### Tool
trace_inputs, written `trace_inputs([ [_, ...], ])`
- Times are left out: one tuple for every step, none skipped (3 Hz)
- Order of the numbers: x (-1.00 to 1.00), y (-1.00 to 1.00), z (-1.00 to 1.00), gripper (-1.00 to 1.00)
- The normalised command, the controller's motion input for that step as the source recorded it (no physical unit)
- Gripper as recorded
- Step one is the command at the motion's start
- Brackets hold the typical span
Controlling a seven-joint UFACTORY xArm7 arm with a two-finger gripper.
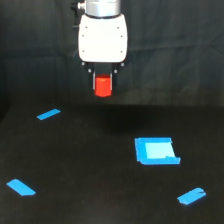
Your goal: Pick up the red object from the table
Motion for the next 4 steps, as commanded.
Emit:
trace_inputs([
  [0.06, -0.07, 0.02, -1.0],
  [0.11, -0.05, 0.19, -1.0],
  [0.08, -0.02, 0.12, -0.99],
  [0.02, -0.02, 0.08, -0.96],
])
